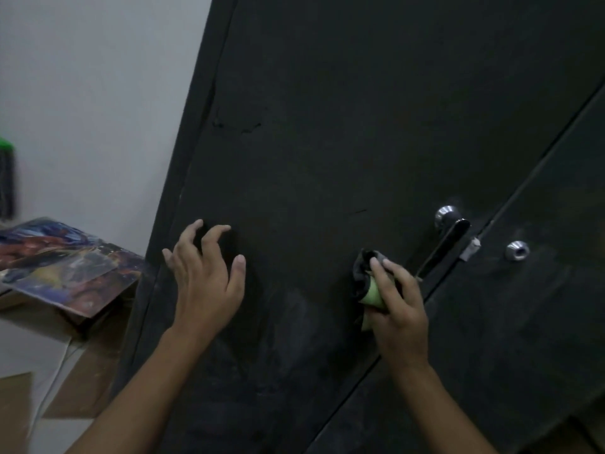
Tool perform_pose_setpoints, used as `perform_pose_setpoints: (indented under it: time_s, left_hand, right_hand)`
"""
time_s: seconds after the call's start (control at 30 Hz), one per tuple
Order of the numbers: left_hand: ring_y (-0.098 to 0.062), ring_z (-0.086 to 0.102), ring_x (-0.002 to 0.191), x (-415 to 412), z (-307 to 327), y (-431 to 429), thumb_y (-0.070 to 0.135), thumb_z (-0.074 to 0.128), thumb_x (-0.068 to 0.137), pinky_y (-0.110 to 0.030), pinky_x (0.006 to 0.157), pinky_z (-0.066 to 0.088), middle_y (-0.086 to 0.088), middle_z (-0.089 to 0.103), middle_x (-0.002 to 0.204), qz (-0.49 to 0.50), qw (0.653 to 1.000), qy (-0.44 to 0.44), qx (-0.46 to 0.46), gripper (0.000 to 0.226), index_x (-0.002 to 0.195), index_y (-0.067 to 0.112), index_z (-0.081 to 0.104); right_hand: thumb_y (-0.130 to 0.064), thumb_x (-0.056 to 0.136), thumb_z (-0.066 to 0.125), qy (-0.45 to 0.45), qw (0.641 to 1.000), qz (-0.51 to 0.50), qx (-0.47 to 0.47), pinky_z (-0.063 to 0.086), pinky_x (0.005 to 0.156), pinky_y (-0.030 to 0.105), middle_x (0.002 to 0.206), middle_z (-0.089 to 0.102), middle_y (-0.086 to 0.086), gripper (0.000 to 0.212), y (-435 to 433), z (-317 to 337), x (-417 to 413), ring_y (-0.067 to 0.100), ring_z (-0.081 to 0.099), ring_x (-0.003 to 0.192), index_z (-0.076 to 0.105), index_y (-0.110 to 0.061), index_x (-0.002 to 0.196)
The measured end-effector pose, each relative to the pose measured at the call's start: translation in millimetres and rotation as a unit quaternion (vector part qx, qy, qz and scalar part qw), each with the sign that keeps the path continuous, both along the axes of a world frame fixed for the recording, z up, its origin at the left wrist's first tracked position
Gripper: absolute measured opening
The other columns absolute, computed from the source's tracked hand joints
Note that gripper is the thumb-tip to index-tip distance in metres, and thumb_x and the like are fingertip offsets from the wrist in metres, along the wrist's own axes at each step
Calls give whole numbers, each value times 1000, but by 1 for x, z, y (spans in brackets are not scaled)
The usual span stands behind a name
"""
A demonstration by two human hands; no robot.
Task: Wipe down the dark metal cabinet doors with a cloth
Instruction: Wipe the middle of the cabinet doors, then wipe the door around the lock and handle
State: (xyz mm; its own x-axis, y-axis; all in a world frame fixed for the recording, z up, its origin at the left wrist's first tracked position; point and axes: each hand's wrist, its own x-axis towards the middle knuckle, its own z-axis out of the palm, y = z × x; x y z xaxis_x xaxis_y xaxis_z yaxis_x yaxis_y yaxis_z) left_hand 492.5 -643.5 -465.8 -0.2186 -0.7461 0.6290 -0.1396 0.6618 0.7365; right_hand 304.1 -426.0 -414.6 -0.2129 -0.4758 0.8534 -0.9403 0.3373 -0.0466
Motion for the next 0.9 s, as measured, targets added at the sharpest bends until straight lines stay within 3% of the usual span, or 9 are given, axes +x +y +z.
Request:
perform_pose_setpoints:
  time_s: [0.1, 0.2, 0.3, 0.37, 0.47, 0.57, 0.7, 0.77, 0.9]
  left_hand:
    - [-32, 26, 139, -4, -1, 12, 37, 47, 91, -61, 117, -1, -11, 23, 145, -28, 1000, -3, -13, 48, 135, 19, 41]
    - [-31, 33, 134, -10, 1, 26, 40, 44, 91, -61, 117, 4, -10, 29, 140, -47, 998, -8, -29, 47, 132, 17, 46]
    - [-28, 42, 115, -16, 3, 50, 38, 47, 87, -45, 108, 29, -6, 42, 123, -65, 996, -12, -61, 41, 121, 17, 56]
    - [-21, 46, 105, -24, 6, 82, 38, 50, 85, -30, 95, 33, 4, 49, 109, -137, 988, -27, -61, 31, 111, 24, 58]
    - [-11, 43, 110, -40, 18, 139, 43, 54, 92, -26, 94, 36, 17, 51, 109, -279, 957, -69, 23, 27, 117, 36, 53]
    - [-10, 39, 115, -55, 45, 163, 38, 56, 95, -21, 93, 31, 15, 49, 117, -287, 956, -64, 26, 33, 127, 34, 48]
    - [-12, 40, 113, -61, 110, 148, 28, 64, 90, -11, 85, 22, 9, 49, 114, -227, 970, -27, -80, 45, 131, 30, 47]
    - [-8, 38, 110, -64, 145, 145, 29, 66, 89, -15, 85, 23, 10, 50, 113, -233, 963, -42, -131, 47, 132, 29, 47]
    - [-8, 47, 109, -93, 194, 148, 31, 71, 87, -25, 94, 33, 11, 51, 110, -238, 948, -90, -190, 50, 132, 26, 50]
  right_hand:
    - [17, 62, 56, 11, 1000, 8, 17, 33, 114, 20, 140, 55, -1, 76, 5, -17, 0, 10, 47, 133, 65, -14, 131]
    - [14, 58, 57, 4, 998, 9, 62, 33, 113, 18, 139, 56, -6, 78, 21, -33, -4, -2, 43, 133, 67, -17, 128]
    - [25, 48, 63, -65, 995, 17, 72, 31, 114, 16, 143, 53, -12, 92, 36, -44, -7, -3, 43, 135, 66, -18, 130]
    - [28, 46, 62, -127, 991, 15, 38, 33, 113, 16, 144, 49, -23, 100, 41, -45, -1, 3, 50, 133, 62, -21, 134]
    - [24, 55, 62, -155, 987, 38, -27, 32, 113, 17, 145, 49, -23, 95, 45, -36, 10, 5, 50, 133, 58, -22, 137]
    - [0, 72, 60, -81, 995, 52, -42, 32, 115, 23, 146, 52, -7, 67, 53, -20, 13, 11, 49, 135, 59, -17, 136]
    - [21, 60, 68, -52, 997, 39, -40, 31, 116, 25, 140, 56, 2, 81, 80, -16, -23, 18, 51, 131, 60, -12, 133]
    - [24, 58, 72, -26, 998, 27, -44, 34, 115, 28, 140, 56, 0, 82, 97, -7, -41, 22, 53, 128, 62, -11, 132]
    - [4, 69, 67, 32, 998, 17, -48, 35, 110, 24, 139, 57, 0, 64, 92, 46, -65, 22, 48, 113, 64, -11, 131]
